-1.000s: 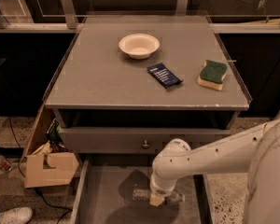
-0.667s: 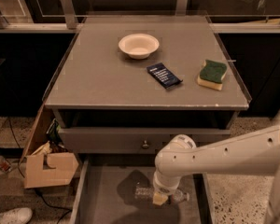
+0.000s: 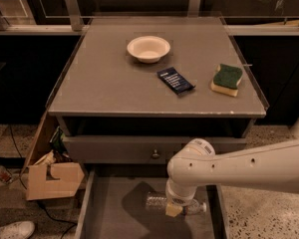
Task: Pick water bottle from middle drawer and place on counter
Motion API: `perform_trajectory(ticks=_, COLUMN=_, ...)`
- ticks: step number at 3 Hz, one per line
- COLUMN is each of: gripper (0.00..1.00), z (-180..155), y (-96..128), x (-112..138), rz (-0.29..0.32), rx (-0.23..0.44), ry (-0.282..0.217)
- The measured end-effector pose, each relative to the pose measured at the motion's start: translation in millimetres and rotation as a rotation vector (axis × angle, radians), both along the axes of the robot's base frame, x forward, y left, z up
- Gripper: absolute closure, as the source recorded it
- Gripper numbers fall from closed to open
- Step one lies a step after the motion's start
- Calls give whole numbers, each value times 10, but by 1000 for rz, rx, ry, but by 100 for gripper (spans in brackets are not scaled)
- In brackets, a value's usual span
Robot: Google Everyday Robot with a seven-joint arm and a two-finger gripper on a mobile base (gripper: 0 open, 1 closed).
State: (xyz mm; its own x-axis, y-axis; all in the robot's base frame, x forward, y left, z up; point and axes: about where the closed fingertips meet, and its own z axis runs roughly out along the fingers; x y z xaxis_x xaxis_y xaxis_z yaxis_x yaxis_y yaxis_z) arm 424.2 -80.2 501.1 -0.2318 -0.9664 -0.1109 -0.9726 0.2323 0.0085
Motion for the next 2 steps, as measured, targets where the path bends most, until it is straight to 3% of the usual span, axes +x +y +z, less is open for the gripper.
perform_trajectory(ticks=2, gripper=100, z=392, y=175, x=17, rz=60, rx=14, ry=-45)
